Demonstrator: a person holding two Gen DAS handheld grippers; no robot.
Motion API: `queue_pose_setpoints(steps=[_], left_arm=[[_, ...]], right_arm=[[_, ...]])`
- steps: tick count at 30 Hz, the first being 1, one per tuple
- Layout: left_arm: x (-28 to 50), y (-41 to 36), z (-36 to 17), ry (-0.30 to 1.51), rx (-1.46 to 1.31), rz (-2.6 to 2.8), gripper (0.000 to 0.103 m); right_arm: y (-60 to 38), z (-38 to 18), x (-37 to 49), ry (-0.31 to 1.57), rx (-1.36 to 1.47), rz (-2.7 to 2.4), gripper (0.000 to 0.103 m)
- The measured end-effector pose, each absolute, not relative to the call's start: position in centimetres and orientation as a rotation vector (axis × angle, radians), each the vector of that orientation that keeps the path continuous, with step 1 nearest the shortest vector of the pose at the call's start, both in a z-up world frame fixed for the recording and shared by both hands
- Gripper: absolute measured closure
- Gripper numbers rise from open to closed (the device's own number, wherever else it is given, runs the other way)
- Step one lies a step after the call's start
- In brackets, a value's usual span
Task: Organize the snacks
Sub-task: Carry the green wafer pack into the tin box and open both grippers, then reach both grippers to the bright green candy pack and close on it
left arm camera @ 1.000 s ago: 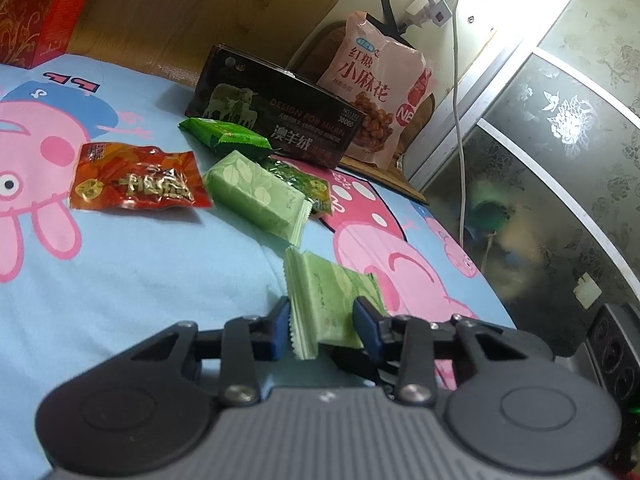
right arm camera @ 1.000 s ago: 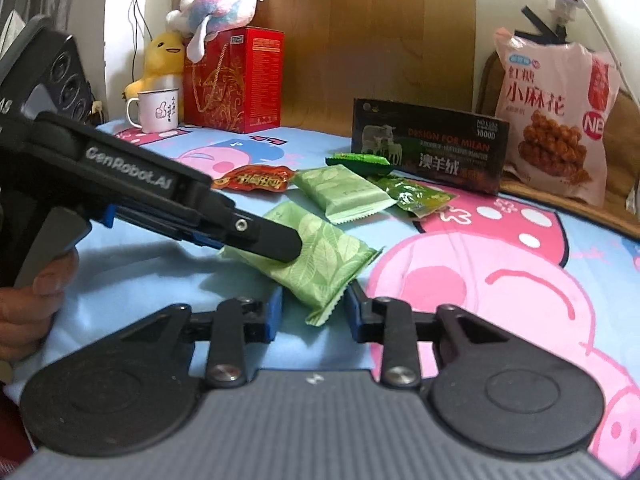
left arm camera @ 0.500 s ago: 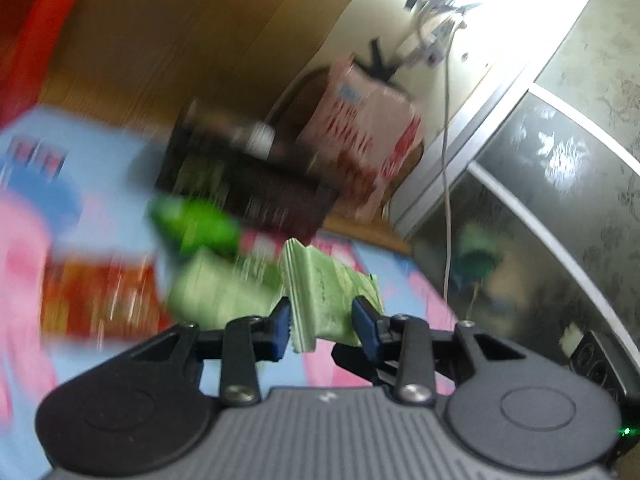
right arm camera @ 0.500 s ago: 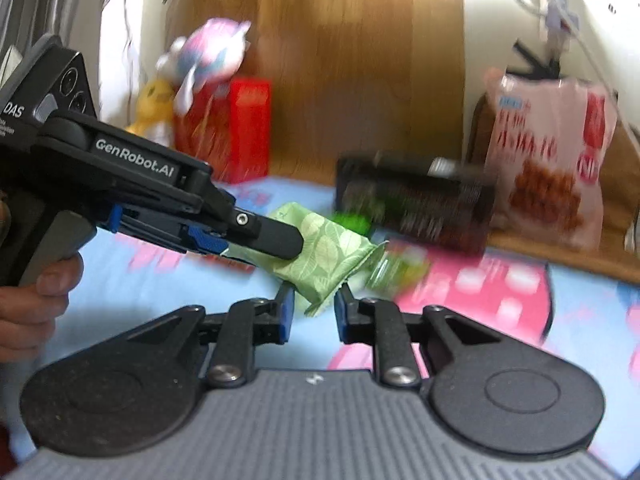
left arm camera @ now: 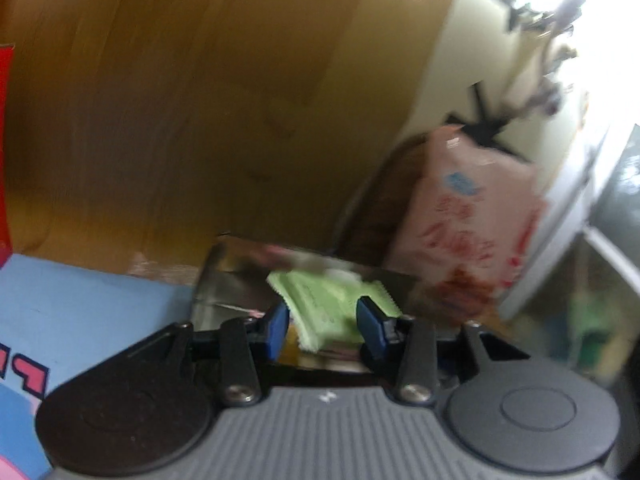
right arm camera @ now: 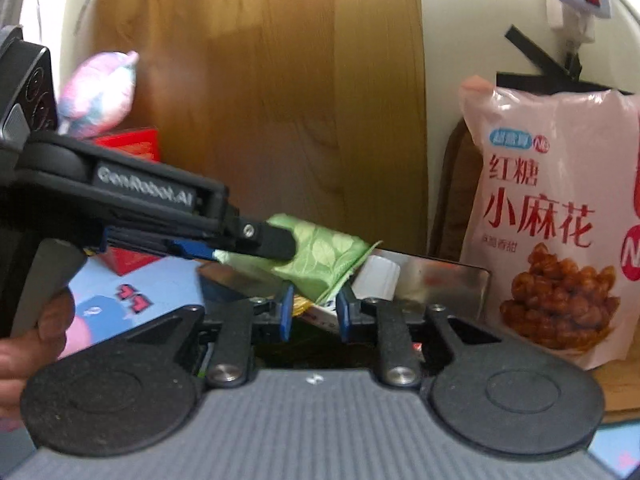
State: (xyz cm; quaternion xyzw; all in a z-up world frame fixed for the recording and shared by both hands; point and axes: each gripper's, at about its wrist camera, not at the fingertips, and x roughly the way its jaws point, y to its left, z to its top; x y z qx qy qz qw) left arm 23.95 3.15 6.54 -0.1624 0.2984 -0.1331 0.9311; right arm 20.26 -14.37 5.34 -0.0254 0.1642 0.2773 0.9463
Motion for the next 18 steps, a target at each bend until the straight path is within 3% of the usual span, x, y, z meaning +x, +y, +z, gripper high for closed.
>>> queue_pose_setpoints(steps=[2,8,13,18], left_arm=[[23.9,3.3,6.2,0.622,-0.325,-0.246,0.065],[18.4,6.2,6.9,0.532,-0.394,-0.258,0.064],[14.1,7.6,4.3,0.610,-0.477,-0.272,0.064],[13.1,5.4,1.8,0.756,-0.403,-0.218,0.067]], right_arm=[[-14.6,5.1,20.7,0.328,-0.030,0.544,0.058],[-18.8,5.8,17.7,0.314,0.193,0.594,0.058],[-19.8,3.2,14.1,0.423,0.232,0.676,0.058],[-17.9,0.3,14.8,0.602,0.170,0.604,0.070]])
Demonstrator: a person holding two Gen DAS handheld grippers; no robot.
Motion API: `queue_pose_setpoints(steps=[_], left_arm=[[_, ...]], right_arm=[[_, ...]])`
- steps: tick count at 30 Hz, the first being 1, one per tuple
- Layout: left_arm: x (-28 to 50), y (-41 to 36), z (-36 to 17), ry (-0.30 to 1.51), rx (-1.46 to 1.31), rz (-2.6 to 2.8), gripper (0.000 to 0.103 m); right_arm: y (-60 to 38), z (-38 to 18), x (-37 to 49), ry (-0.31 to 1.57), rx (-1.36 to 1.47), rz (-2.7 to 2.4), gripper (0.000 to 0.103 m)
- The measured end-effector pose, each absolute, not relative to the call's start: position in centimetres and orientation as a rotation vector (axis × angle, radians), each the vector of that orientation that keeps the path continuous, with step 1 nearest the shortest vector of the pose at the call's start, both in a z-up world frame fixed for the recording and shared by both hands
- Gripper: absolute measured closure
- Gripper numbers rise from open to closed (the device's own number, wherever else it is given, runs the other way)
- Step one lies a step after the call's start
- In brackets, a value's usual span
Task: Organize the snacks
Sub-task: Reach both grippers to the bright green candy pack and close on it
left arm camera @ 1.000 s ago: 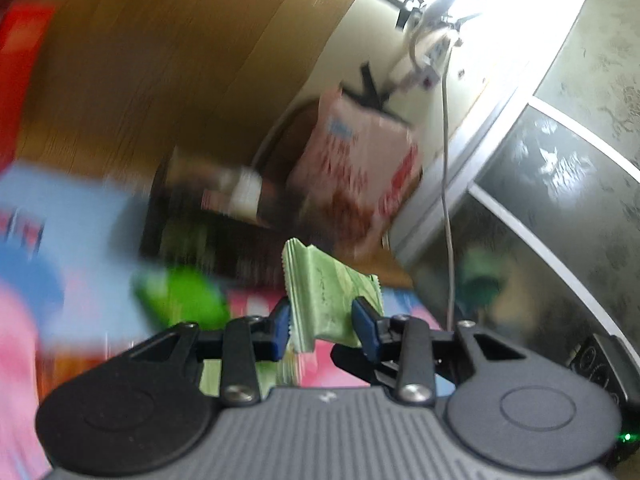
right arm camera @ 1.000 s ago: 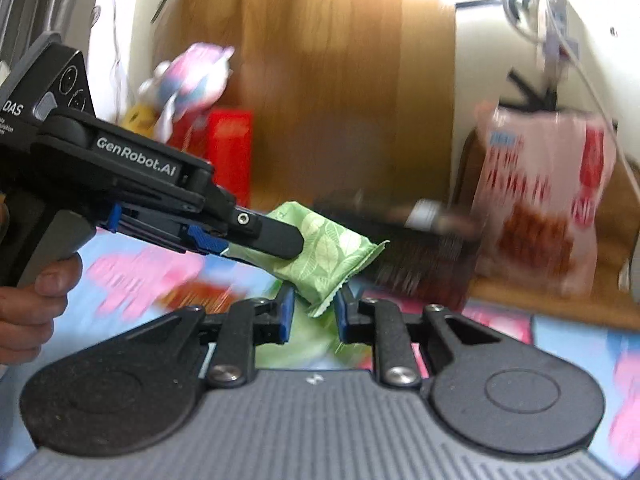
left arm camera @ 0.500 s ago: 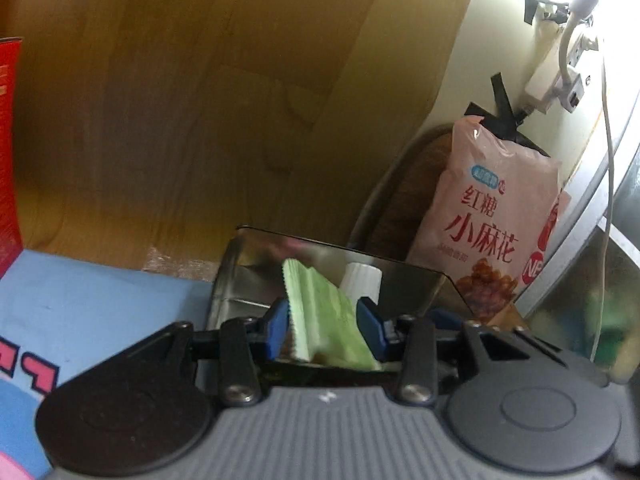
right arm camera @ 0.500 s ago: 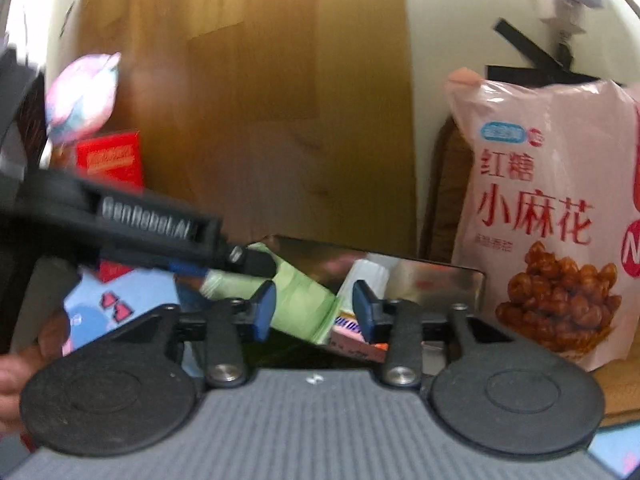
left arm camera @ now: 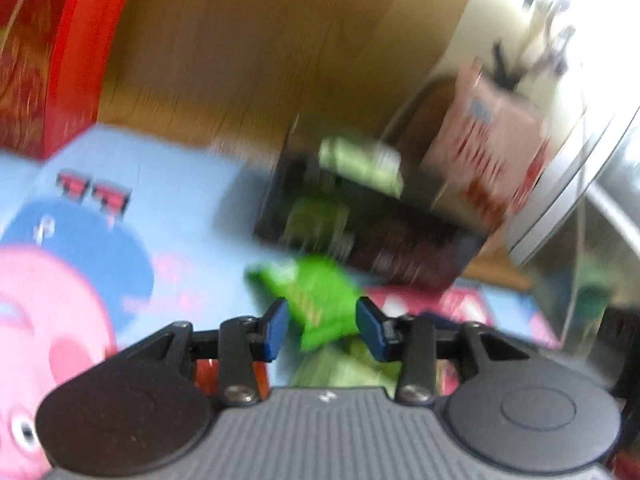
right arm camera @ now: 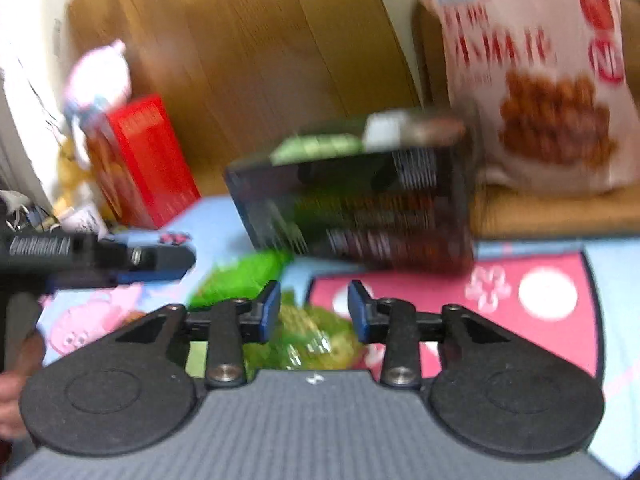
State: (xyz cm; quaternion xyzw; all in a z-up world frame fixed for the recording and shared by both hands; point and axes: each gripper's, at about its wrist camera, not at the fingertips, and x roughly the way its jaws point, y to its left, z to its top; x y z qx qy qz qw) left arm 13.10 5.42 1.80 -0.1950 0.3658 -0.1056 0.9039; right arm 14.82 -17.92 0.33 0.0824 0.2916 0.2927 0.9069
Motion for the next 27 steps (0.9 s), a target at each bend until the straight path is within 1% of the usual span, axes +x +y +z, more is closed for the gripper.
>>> queue_pose_setpoints(steps=[1,2,5,8,9,10,12,16,19,21,25,27], left_arm=[[13.1,5.2,1.2,0.793,-0.409,-0.223,0.068],[12.8,5.0,0.7,0.801,-0.417,-0.228,0.069],[11.5,4.4,0.8,0.793,-0.403,-0.234,0.069],[9.7,4.0,0.7,0.785,-0.395,-0.247,0.069],[9.0,3.9,0.8,0.783,-0.393,-0.255,0.069],[8.2,3.8,0.7,0.780,-0.388,-0.266,0.069],[6.6,3.5,0.8,0.768,-0.368,-0.285,0.068],[2.9,3.3,0.8,0.744,-0.334,-0.320,0.067],[0.9,3.2,0.8,0.730,-0.307,-0.358,0.063],[0.2,3.5,0.9,0.724,-0.300,-0.368,0.063],[0.5,5.9,1.7,0.695,-0.405,-0.361,0.063],[1.6,7.1,2.3,0.689,-0.448,-0.345,0.063]], right_arm=[[-17.8,-0.1,14.9,0.636,0.171,0.602,0.070],[-18.0,-0.4,14.7,0.640,0.198,0.611,0.073],[-18.6,-0.7,14.1,0.719,0.277,0.683,0.077],[-18.4,-0.6,11.5,0.703,0.222,0.713,0.079],[-18.2,-0.5,10.5,0.705,0.212,0.733,0.084],[-17.8,-0.5,9.4,0.707,0.200,0.761,0.086],[-17.3,-0.8,7.3,0.677,0.157,0.761,0.087],[-17.5,-1.3,3.2,0.643,0.161,0.788,0.087],[-17.9,-1.3,2.1,0.659,0.195,0.821,0.087],[-17.8,-1.3,1.5,0.657,0.188,0.840,0.087],[-18.3,0.0,1.4,0.574,0.166,0.802,0.086],[-18.6,0.7,2.4,0.533,0.174,0.764,0.074]])
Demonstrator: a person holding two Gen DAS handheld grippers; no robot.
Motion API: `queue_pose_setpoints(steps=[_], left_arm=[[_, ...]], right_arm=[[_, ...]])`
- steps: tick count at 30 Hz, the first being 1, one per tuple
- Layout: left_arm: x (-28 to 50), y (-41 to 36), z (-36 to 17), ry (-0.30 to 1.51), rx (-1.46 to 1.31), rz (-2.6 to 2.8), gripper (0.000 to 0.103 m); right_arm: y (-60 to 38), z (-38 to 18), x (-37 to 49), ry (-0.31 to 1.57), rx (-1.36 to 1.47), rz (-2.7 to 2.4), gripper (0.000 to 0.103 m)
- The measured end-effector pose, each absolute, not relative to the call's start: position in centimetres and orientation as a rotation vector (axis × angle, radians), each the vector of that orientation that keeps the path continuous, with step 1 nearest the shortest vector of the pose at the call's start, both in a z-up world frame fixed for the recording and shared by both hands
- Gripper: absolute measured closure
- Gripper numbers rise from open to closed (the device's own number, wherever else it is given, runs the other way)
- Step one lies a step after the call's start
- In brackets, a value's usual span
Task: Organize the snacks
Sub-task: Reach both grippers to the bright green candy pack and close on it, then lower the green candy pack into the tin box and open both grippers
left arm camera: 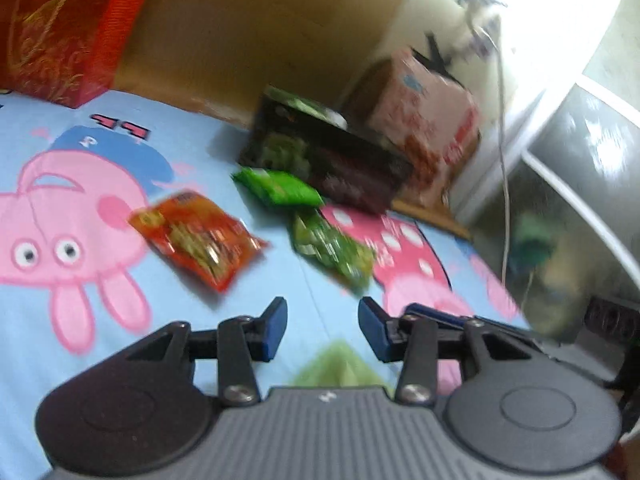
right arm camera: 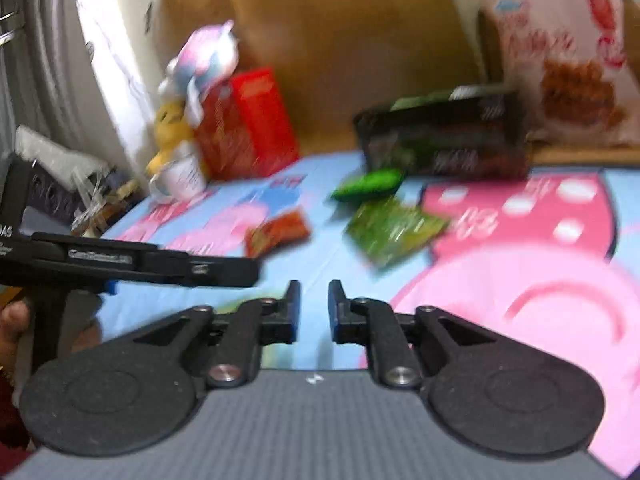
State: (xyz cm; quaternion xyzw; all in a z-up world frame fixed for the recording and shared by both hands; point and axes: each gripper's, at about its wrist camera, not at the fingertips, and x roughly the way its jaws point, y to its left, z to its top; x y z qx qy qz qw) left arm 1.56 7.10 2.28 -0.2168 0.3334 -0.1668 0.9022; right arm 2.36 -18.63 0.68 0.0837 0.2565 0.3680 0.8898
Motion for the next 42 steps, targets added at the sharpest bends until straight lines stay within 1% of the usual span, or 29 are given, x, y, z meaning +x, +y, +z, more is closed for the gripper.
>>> queue_pose_setpoints(steps=[5,8,9,10,11,12,16,21,23,24,25,29,33,37,39,42], left_arm=[[5.7,9.1,3.6,0.689,-0.522,-0.326,0.061],[8.7,9.9,3.7,0.703,-0.588,-0.319,0.052],[9.8,10.0,3.6,0.710,-0.602,-0.314,0.049],[10.9,10.1,3.5,0.720,-0.613,-0.315,0.048],[12.0,10.0,3.2,0.733,-0.620,-0.319,0.048],[12.9,10.0,2.9,0.746,-0.626,-0.321,0.048],[15.5,9.4,1.6,0.790,-0.637,-0.324,0.048],[16.6,8.9,0.0,0.819,-0.623,-0.317,0.049],[16.4,9.3,-0.2,0.804,-0.623,-0.308,0.054],[16.2,9.7,-0.2,0.801,-0.621,-0.295,0.059],[15.8,10.1,0.0,0.797,-0.629,-0.290,0.061],[13.7,10.7,1.9,0.726,-0.650,-0.289,0.061],[13.2,9.6,5.9,0.635,-0.595,-0.310,0.061],[16.2,6.7,8.8,0.580,-0.523,-0.384,0.061],[18.4,4.7,9.3,0.573,-0.484,-0.414,0.060],[22.4,1.3,8.7,0.603,-0.442,-0.452,0.060]], right_arm=[[-18.1,2.1,6.6,0.526,0.183,0.742,0.074],[-17.1,2.4,9.4,0.533,0.159,0.746,0.074],[-16.9,2.5,10.1,0.533,0.142,0.751,0.072],[-16.3,2.5,11.1,0.537,0.117,0.754,0.068],[-16.0,2.5,11.8,0.542,0.093,0.764,0.062],[-15.6,2.3,12.6,0.546,0.067,0.770,0.059],[-14.3,1.7,15.4,0.568,-0.002,0.798,0.059],[-12.4,0.3,17.1,0.634,-0.046,0.872,0.060],[-11.9,0.0,17.0,0.630,-0.048,0.878,0.062],[-11.8,-0.1,16.8,0.622,-0.041,0.876,0.066],[-11.8,0.0,16.5,0.616,-0.033,0.875,0.068],[-11.7,1.3,14.4,0.539,-0.040,0.884,0.068],[-11.9,4.1,11.7,0.361,-0.095,0.846,0.068],[-13.8,6.1,11.1,0.201,-0.125,0.731,0.068],[-15.1,6.5,12.0,0.161,-0.116,0.661,0.068],[-17.3,6.3,14.2,0.154,-0.101,0.560,0.068]])
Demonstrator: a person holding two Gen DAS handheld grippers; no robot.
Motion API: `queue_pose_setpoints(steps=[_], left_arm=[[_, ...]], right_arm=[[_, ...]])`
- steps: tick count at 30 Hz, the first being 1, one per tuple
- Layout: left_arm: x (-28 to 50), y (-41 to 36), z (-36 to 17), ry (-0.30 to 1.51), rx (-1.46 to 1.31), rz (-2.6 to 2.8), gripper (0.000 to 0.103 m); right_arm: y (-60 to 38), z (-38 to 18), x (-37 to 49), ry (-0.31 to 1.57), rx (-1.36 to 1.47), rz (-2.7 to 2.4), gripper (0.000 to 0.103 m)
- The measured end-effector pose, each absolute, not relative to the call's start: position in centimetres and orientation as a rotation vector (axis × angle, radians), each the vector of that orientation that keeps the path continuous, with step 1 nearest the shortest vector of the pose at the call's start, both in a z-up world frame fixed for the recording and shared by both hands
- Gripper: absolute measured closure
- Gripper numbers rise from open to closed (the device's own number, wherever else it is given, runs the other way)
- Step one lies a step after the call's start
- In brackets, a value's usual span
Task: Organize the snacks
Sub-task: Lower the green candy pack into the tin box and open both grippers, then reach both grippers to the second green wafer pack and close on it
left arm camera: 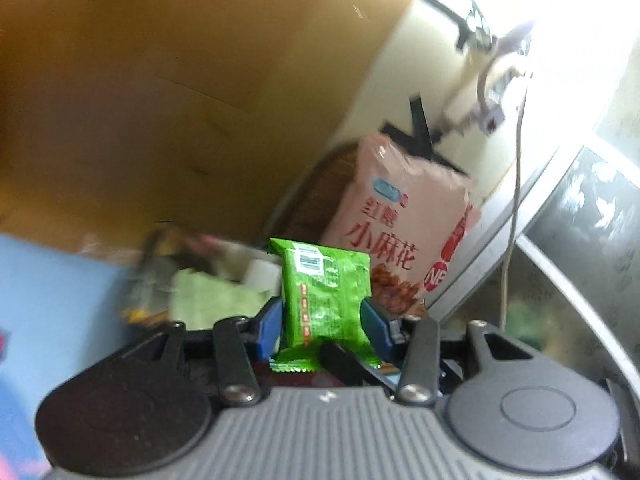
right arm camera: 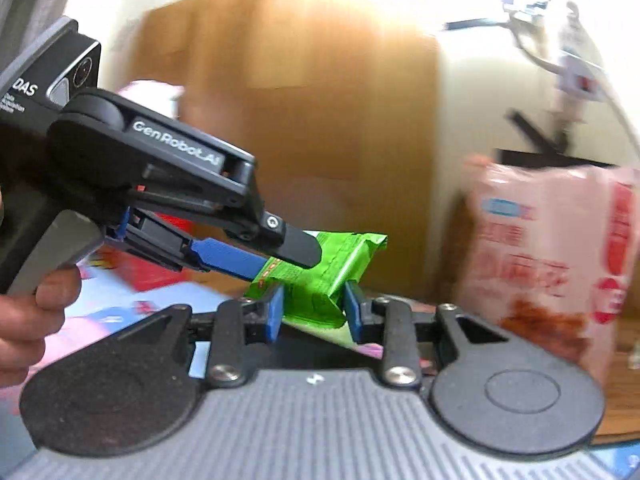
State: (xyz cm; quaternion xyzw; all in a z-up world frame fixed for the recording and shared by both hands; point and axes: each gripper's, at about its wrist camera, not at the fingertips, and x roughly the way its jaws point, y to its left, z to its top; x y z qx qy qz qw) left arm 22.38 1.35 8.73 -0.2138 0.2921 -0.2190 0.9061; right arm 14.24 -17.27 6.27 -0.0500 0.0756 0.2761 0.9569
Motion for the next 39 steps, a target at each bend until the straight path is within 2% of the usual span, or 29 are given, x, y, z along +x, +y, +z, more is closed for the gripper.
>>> queue_pose_setpoints(steps=[4,5,6,7,11,17,20,28,33,36,37,38,39], left_arm=[[26.5,-1.8,6.5,0.670,-0.429,-0.470,0.060],[27.0,-2.2,5.9,0.681,-0.428,-0.466,0.060],[27.4,-2.5,5.3,0.687,-0.425,-0.456,0.060],[27.6,-2.7,4.9,0.685,-0.420,-0.445,0.060],[27.2,-2.6,4.8,0.671,-0.428,-0.440,0.058],[20.3,1.2,8.8,0.578,-0.433,-0.445,0.055],[15.4,3.9,9.2,0.573,-0.410,-0.429,0.052],[3.3,10.7,2.5,0.748,-0.563,-0.445,0.047],[0.0,11.5,0.4,0.787,-0.605,-0.459,0.047],[0.3,10.1,0.4,0.772,-0.581,-0.490,0.047],[0.5,9.6,0.3,0.770,-0.572,-0.500,0.051],[0.6,9.0,0.1,0.780,-0.563,-0.507,0.053],[0.8,8.3,-0.3,0.794,-0.557,-0.522,0.061]], right_arm=[[-20.0,4.9,17.4,0.199,-0.051,0.470,0.067],[-20.2,4.6,18.0,0.199,-0.044,0.456,0.064],[-20.2,4.3,18.3,0.200,-0.048,0.447,0.053],[-20.2,4.0,18.6,0.204,-0.056,0.444,0.048],[-20.9,3.6,18.9,0.208,0.006,0.440,0.044],[-21.8,5.2,16.8,0.186,0.136,0.512,0.044],[-22.0,6.1,15.2,0.248,0.224,0.639,0.044],[-20.1,1.3,5.1,0.592,0.131,1.013,0.044],[-19.4,-0.9,-0.9,0.641,0.006,1.074,0.043],[-18.9,-0.6,-2.5,0.600,-0.052,1.053,0.044],[-18.5,-0.5,-3.0,0.583,-0.092,1.035,0.044],[-18.1,-0.5,-3.2,0.569,-0.123,1.018,0.049],[-17.7,-0.5,-3.4,0.551,-0.158,0.993,0.060]])
